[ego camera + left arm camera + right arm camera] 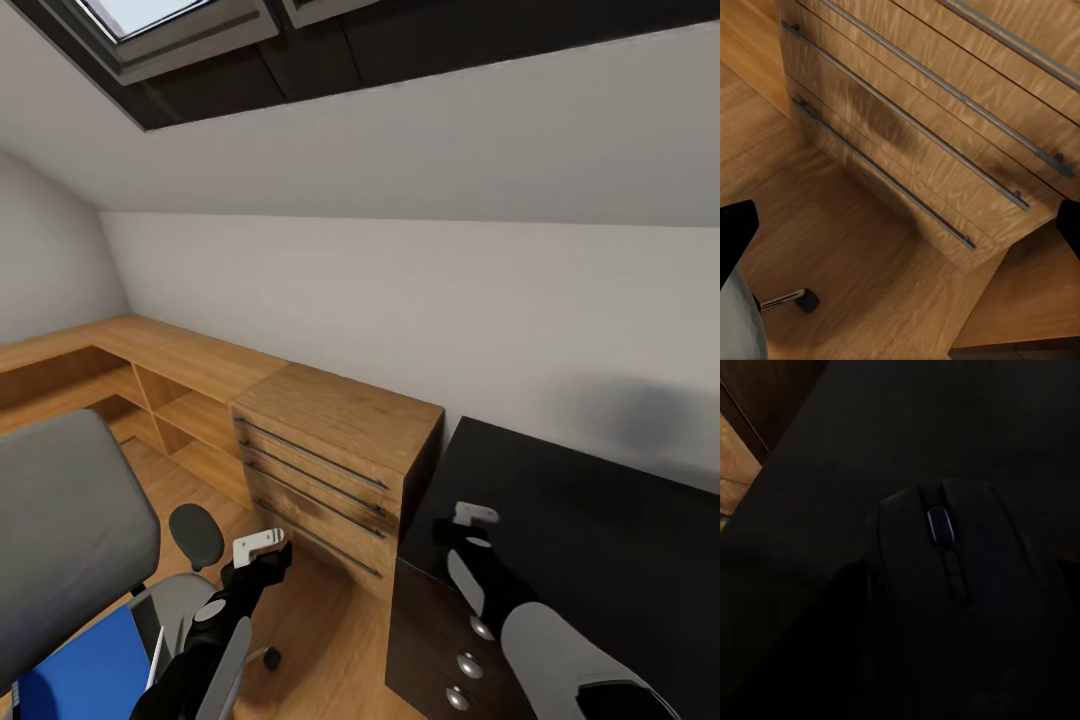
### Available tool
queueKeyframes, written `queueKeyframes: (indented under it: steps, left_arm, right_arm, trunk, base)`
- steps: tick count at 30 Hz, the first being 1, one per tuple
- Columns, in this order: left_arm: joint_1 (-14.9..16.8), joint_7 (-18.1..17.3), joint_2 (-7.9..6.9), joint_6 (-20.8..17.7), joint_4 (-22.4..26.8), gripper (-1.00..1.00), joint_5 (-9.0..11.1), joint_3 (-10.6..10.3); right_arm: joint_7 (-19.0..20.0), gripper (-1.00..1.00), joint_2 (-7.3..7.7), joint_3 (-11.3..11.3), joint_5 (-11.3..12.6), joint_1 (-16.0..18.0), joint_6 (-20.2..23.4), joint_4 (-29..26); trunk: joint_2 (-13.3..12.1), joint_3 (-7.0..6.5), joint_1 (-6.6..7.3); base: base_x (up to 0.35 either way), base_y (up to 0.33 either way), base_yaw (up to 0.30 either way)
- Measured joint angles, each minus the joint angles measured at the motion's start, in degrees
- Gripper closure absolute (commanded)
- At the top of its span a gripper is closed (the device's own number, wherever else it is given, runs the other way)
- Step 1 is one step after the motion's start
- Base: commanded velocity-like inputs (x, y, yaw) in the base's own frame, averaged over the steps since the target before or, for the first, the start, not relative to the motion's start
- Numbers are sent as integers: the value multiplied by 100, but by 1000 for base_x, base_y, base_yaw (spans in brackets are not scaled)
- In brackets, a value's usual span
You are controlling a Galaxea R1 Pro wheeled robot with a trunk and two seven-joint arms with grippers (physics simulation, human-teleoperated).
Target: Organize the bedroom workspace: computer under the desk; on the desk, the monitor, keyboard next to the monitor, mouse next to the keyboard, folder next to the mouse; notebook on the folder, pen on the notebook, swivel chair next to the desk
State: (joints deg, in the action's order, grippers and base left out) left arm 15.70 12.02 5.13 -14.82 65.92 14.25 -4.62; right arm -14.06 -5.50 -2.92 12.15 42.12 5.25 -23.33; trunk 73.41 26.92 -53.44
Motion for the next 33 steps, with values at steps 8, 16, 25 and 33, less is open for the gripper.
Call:
queueKeyframes:
  steps: [8, 16, 25, 33]
  left_arm:
    - [0, 0, 4, 0, 0, -100, 0, 0]
    - [0, 0, 8, 0, -8, -100, 0, -8]
    - [0, -3, 8, -5, -9, -100, 3, -9]
    - [1, 0, 9, -8, -10, -100, 1, -10]
  right_arm:
    - [30, 100, -30, 5, 2, -2, -30, 11]
    - [27, 100, -57, -1, 3, -3, -33, 12]
    - [33, 100, -93, -2, -2, -9, -33, 8]
    - [38, 100, -95, -5, 13, -9, -37, 206]
  trunk:
    - [0, 0, 0]
    - [0, 0, 0]
    - [0, 0, 0]
    - [-320, -143, 175]
  base:
    - [0, 0, 0]
    - [0, 0, 0]
    - [0, 0, 0]
    - [0, 0, 0]
